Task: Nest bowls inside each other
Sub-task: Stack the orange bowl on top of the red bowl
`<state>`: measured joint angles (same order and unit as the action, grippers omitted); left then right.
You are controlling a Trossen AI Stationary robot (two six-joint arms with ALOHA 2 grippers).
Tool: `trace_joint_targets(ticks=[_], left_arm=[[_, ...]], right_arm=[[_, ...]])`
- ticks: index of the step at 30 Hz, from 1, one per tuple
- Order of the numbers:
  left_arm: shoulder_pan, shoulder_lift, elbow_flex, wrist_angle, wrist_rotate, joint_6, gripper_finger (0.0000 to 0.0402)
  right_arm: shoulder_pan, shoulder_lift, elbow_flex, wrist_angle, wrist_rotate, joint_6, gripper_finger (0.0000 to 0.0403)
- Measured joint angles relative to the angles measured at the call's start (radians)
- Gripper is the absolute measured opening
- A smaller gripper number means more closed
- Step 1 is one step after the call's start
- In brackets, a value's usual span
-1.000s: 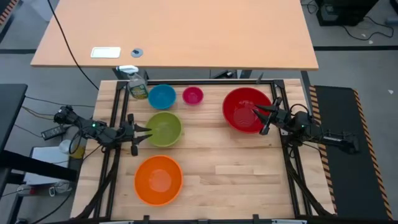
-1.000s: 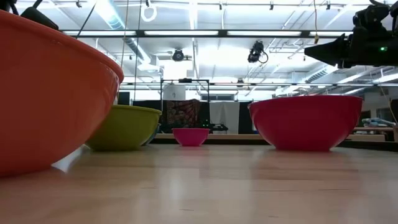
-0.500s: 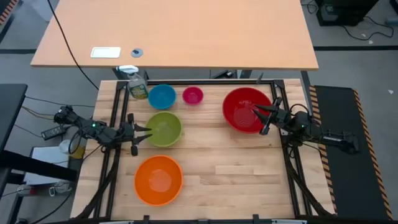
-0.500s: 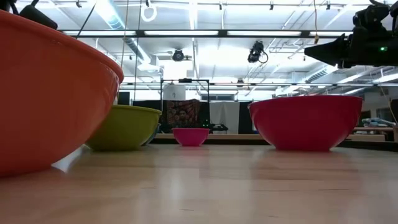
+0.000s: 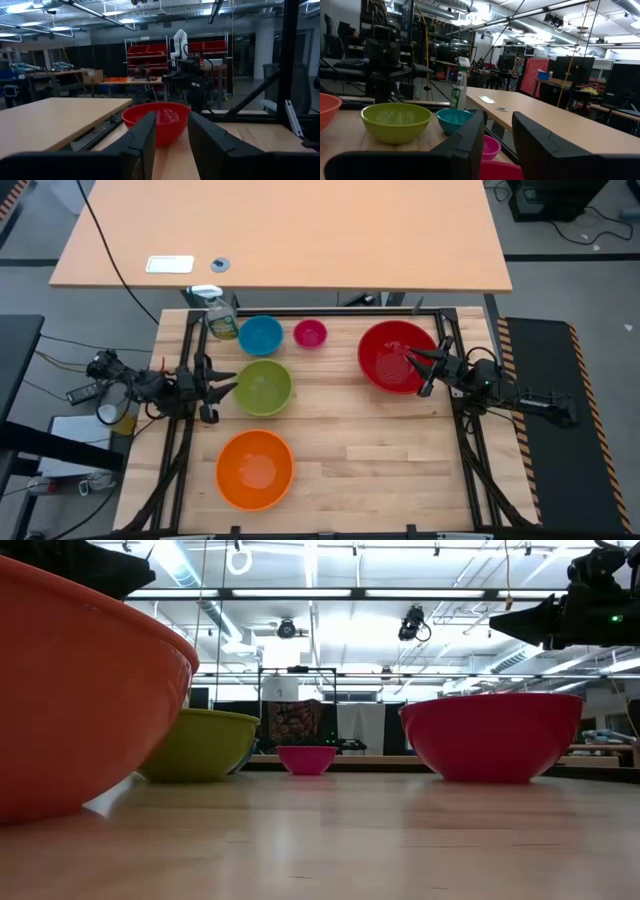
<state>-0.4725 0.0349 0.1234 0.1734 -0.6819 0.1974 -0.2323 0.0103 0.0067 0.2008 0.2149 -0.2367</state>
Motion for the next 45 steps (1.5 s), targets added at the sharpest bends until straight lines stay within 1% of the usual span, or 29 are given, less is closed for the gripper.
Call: trace_joint_targets(ticks=[2,5,8,13,15,17,19,21,23,25,27,30,32,35,37,40,45], left_arm=[[0.0,0.0,0.0,0.009,0.001,-0.032,0.0114],[0.001,0.0,0.0,0.039,0.001,-0.22,0.0114],[0.013,0.002,0.0,0.066,-0.021,-0.377,0.0114],[0.027,0.003,0.0,0.133,-0.03,-0.526,0.0114],[0.027,0.003,0.0,0.178,-0.031,-0.546,0.0114],[0.028,0.003,0.0,0.226,-0.031,-0.549,0.0114],[0.028,0.003,0.0,0.279,-0.031,-0.55,0.0114],[0.028,0.003,0.0,0.331,-0.032,-0.55,0.0114],[0.028,0.003,0.001,0.368,-0.032,-0.555,0.0114],[0.028,0.003,0.001,0.394,-0.032,-0.565,0.0114],[0.028,0.003,0.001,0.405,-0.032,-0.605,0.0114],[0.028,0.003,0.001,0.408,-0.032,-0.688,0.0114],[0.028,0.003,0.001,0.408,-0.033,-0.725,0.0114],[0.028,0.003,0.001,0.408,-0.033,-0.726,0.0114],[0.028,0.004,0.001,0.407,-0.033,-0.726,0.0114],[0.028,0.004,0.003,0.406,-0.033,-0.713,0.0114],[0.028,0.004,0.047,0.373,-0.059,-0.623,0.0114]], right_arm=[[0.0,0.0,0.0,0.0,0.0,0.0,0.0111],[0.0,0.0,0.0,0.0,0.0,0.0,0.0111],[0.0,0.0,0.0,0.001,0.0,-0.001,0.0111],[0.0,0.001,0.0,0.033,0.0,-0.001,0.0111],[0.0,0.0,0.0,0.101,-0.011,0.041,0.0111],[0.0,0.001,0.0,0.183,-0.03,0.13,0.0111],[0.0,0.0,0.0,0.258,-0.01,0.22,0.0111],[-0.001,0.008,0.002,0.294,0.005,0.284,0.0111],[0.002,0.03,0.025,0.282,-0.044,0.306,0.0111],[0.011,0.074,0.07,0.264,-0.142,0.309,0.0111],[0.024,0.147,0.126,0.236,-0.2,0.309,0.0111],[0.05,0.3,0.229,0.204,-0.211,0.325,0.0111],[0.071,0.425,0.314,0.204,-0.211,0.319,0.0111],[0.104,0.634,0.442,0.203,-0.211,0.286,0.0111],[0.116,0.771,0.523,0.206,-0.211,0.295,0.0111],[0.125,0.957,0.634,0.247,-0.211,0.388,0.011],[0.126,1.176,0.796,0.283,-0.214,0.569,0.011]])
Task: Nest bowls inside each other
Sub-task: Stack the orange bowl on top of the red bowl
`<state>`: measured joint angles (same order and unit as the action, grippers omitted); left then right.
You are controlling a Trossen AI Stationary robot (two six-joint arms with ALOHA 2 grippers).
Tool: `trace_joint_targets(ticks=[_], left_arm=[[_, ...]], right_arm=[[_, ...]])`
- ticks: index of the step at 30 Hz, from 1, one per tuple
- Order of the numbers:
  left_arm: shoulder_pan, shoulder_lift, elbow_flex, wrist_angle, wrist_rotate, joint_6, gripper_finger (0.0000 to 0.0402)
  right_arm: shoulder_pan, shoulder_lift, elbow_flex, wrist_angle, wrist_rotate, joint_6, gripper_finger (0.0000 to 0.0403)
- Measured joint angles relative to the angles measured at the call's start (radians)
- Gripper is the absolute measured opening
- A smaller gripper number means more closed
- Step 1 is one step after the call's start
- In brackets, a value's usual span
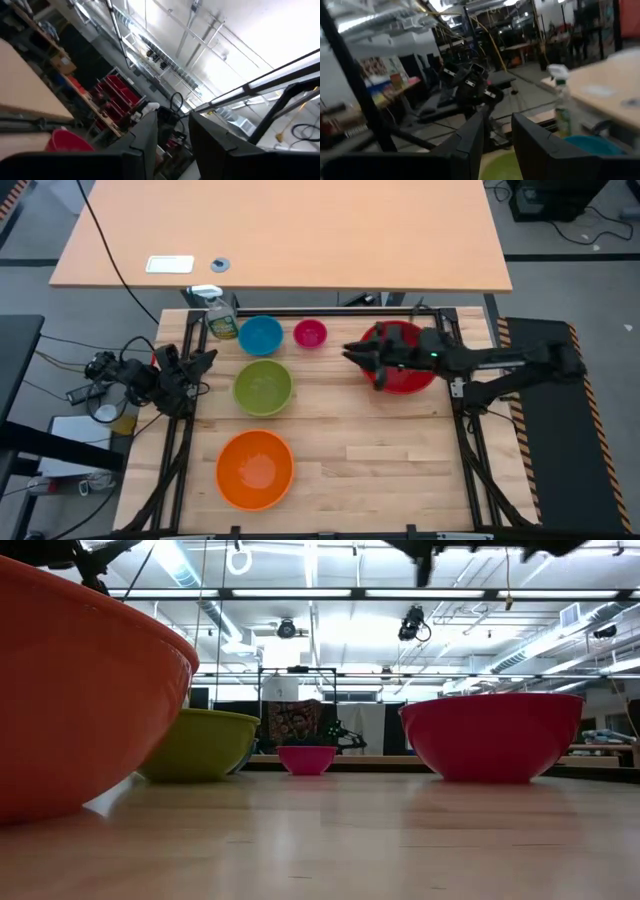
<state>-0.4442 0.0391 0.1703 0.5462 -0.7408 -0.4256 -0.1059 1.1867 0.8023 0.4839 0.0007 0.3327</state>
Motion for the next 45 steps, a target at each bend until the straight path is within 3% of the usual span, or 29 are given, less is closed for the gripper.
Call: trace_joint_targets(ticks=[5,11,13,18,24,28,31,40,45], left_arm=[[0.0,0.0,0.099,-0.206,-0.024,0.028,0.0114],[0.0,0.055,0.269,-0.561,-0.029,0.003,0.0114],[0.0,0.091,0.326,-0.67,-0.03,-0.013,0.0114],[0.0,0.188,0.429,-0.927,-0.028,-0.053,0.0114],[0.0,0.238,0.435,-0.948,0.001,-0.112,0.0114],[0.0,0.246,0.435,-0.948,0.011,-0.151,0.0114],[0.0,0.248,0.435,-0.946,0.012,-0.175,0.0114],[0.0,0.249,0.435,-0.946,0.012,-0.186,0.0114],[0.0,0.249,0.435,-0.949,0.012,-0.189,0.0114]], right_arm=[[0.0,0.147,0.126,0.009,-0.019,0.16,0.0111],[0.02,0.283,0.285,-0.069,-0.24,0.15,0.011],[0.046,0.322,0.363,-0.162,-0.24,0.095,0.011],[0.115,0.45,0.588,-0.523,-0.1,0.03,0.011],[0.188,0.615,0.822,-0.739,-0.104,0.212,0.011],[0.233,0.711,0.915,-0.822,-0.1,0.251,0.011],[0.255,0.756,0.936,-0.83,-0.097,0.312,0.011],[0.342,0.826,0.947,-0.864,0.053,0.335,0.011],[0.368,0.883,0.947,-0.847,0.066,0.397,0.011]])
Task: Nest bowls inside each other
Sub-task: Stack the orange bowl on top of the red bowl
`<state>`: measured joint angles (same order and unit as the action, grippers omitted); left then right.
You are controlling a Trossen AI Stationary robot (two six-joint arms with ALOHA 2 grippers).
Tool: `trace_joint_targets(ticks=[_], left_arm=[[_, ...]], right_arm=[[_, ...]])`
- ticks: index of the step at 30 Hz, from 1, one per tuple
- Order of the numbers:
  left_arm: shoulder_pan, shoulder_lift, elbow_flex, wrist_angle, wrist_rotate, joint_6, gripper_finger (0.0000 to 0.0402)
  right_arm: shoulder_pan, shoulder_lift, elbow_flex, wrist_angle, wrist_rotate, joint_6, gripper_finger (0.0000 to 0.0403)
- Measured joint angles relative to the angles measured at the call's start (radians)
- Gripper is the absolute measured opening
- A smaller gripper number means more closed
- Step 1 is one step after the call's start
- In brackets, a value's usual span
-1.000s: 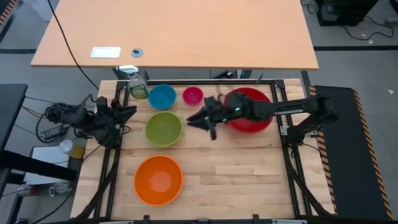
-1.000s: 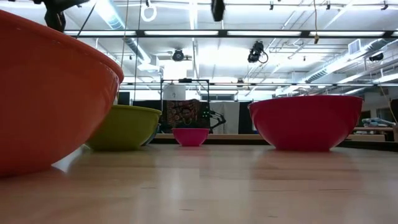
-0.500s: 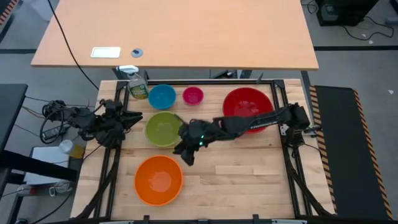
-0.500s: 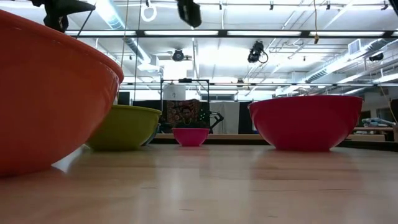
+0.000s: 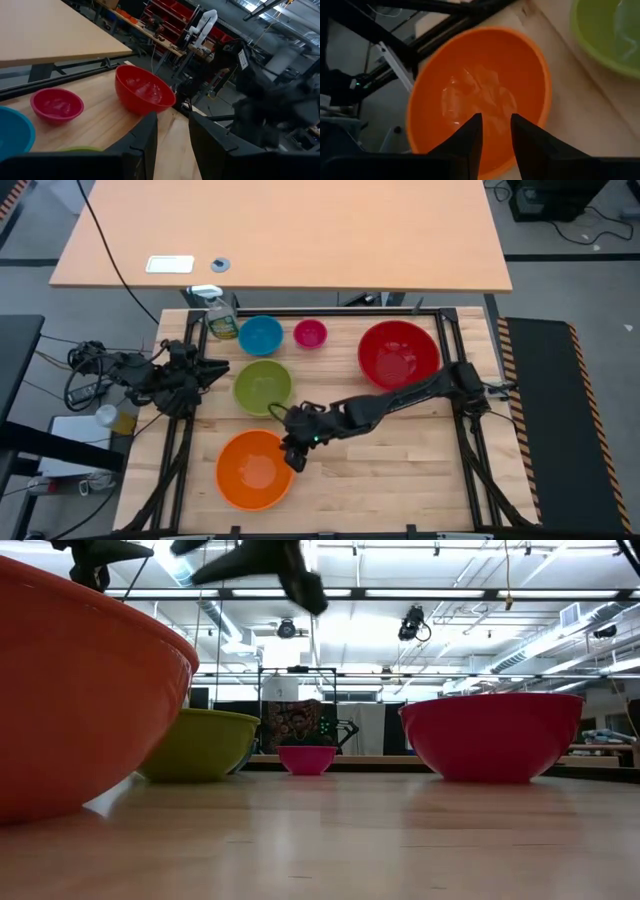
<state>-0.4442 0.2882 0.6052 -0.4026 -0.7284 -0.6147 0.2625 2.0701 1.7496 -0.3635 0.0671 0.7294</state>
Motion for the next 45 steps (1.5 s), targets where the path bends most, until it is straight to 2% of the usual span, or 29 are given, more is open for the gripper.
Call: trace_joint_targets(ticks=[5,13,18,20,22,31,35,39,45], left_arm=[[0.0,0.0,0.0,-0.005,0.0,-0.005,0.0114],[0.0,0.006,0.0,-0.026,-0.001,-0.005,0.0114],[0.0,0.02,0.0,-0.034,0.0,-0.011,0.0114],[0.0,0.032,0.0,-0.034,-0.001,-0.012,0.0114],[0.0,0.048,0.0,-0.037,0.0,-0.012,0.0114],[0.0,0.105,0.0,-0.036,0.004,-0.028,0.0114],[-0.001,0.113,0.0,-0.035,0.029,-0.043,0.0114],[-0.001,0.114,0.0,-0.035,0.038,-0.065,0.0114],[-0.002,0.113,0.0,0.011,0.038,-0.099,0.0114]], right_arm=[[0.0,0.05,-0.002,0.021,-0.045,0.031,0.0132],[-0.011,0.073,-0.002,-0.015,-0.055,0.05,0.024],[-0.009,0.073,-0.002,-0.085,0.117,-0.013,0.0266],[-0.009,0.073,-0.004,-0.076,0.137,-0.043,0.0266],[-0.009,0.085,-0.009,-0.029,0.136,-0.054,0.0263],[-0.016,0.139,-0.013,-0.056,0.073,-0.067,0.0243],[-0.016,0.138,-0.02,-0.075,0.1,-0.052,0.0221],[-0.02,0.137,-0.021,-0.084,0.11,-0.064,0.0176],[-0.025,0.137,-0.021,-0.087,0.142,-0.07,0.0067]])
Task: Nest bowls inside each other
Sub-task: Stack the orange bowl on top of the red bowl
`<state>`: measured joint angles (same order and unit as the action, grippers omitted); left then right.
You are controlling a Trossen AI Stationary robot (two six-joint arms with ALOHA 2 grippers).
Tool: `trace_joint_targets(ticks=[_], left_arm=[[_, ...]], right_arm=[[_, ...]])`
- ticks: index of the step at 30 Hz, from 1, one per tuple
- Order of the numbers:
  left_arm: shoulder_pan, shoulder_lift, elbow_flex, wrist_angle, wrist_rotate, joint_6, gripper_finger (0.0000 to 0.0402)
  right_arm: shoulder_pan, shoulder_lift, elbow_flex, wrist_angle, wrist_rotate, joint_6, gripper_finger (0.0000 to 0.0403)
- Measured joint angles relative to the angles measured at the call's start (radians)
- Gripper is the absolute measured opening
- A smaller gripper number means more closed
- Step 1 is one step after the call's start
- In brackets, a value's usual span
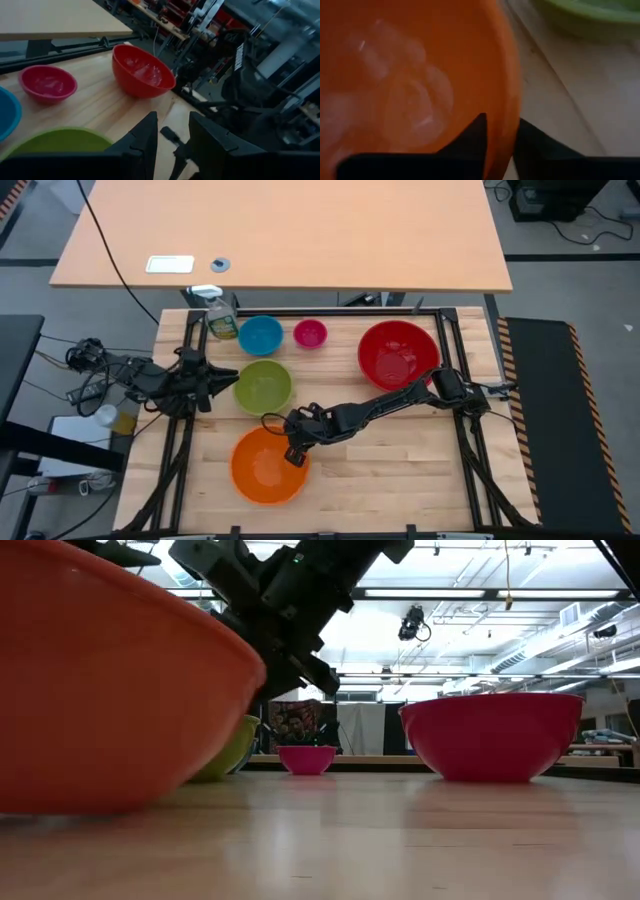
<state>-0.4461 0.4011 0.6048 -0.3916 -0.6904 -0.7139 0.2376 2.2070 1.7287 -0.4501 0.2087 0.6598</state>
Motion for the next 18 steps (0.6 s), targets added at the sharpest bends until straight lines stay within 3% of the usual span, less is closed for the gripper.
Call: trace_joint_targets(ticks=[3,12,18], left_arm=[[0.0,-0.001,0.0,0.042,0.0,0.008,0.0114],[0.0,-0.002,0.0,0.067,0.0,0.012,0.0114],[0.0,0.004,0.0,0.067,-0.004,-0.02,0.0114]], right_arm=[[-0.01,-0.005,0.003,0.013,-0.046,-0.006,0.0023],[-0.073,-0.025,0.0,-0.063,-0.15,0.002,0.0027],[-0.119,-0.093,-0.004,-0.127,-0.141,-0.035,0.0023]])
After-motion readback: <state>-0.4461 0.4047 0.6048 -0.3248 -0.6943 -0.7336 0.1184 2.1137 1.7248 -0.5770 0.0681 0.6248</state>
